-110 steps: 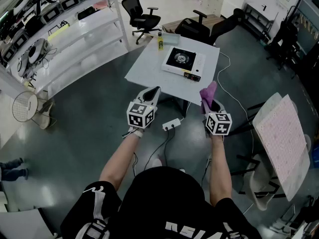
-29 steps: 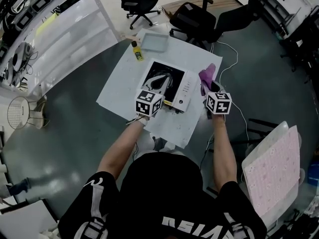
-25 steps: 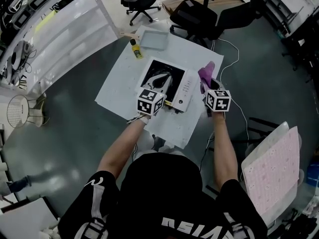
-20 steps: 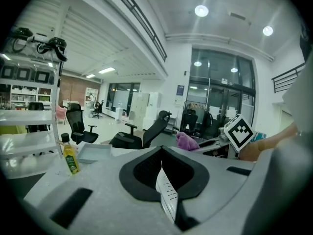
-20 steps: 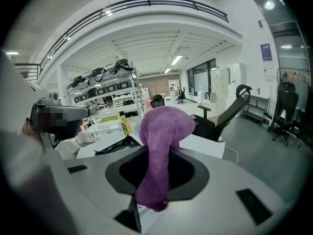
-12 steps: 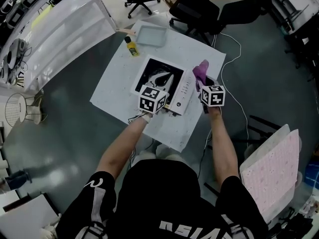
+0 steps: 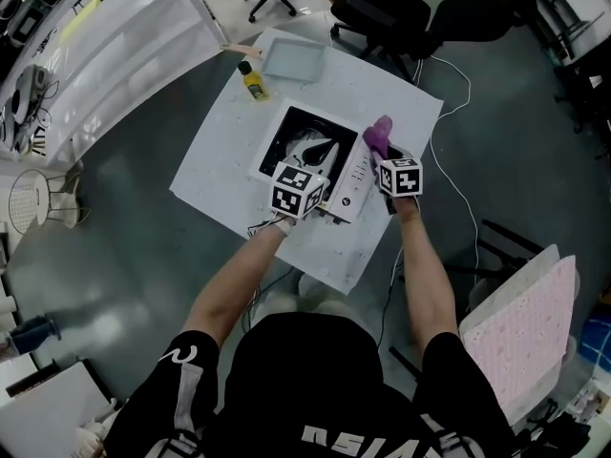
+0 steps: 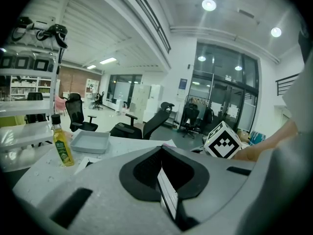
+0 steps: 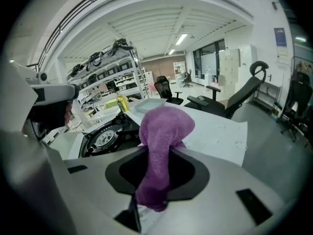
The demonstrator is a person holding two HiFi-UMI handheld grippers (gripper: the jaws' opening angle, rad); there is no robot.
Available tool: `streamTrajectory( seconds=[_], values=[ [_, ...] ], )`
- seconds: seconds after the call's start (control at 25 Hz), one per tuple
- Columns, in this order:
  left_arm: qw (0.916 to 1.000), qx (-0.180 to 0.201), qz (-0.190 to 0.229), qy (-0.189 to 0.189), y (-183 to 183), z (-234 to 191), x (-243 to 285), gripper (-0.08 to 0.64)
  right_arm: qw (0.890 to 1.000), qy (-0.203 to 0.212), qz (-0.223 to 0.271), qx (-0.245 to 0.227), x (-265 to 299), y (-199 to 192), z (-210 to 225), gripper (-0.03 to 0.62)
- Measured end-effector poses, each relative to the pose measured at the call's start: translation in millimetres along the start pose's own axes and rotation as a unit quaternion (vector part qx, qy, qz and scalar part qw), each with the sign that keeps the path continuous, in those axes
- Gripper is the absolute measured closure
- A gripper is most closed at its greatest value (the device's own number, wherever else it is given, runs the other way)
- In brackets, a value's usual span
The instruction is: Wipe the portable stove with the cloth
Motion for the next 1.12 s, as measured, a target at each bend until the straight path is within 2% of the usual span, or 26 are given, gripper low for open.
streamTrajectory(
  seconds=[0.44, 1.12],
  values=[
    [0.9999, -0.007, -0.002, 0.008, -9.9, -9.1, -7.1, 0.554, 1.0, 0.01, -0.012, -0.001, 10.2, -4.3, -9.5, 0.488],
    [0.9998, -0.006, 0.011, 0.012, -16.0, -6.1, -52.1, 0.554, 0.999, 0.033, -0.031, -0.015, -6.7, -36.5, -63.1, 0.488]
  ],
)
Point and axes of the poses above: the fingertips, and each gripper's own axes: x forward along the fingers, z to its right, y out of its top, the point moved 6 cm from there along -x, backward along the fingers, and after that the axes turned 9 degrees about y, right-handed, at the moved point
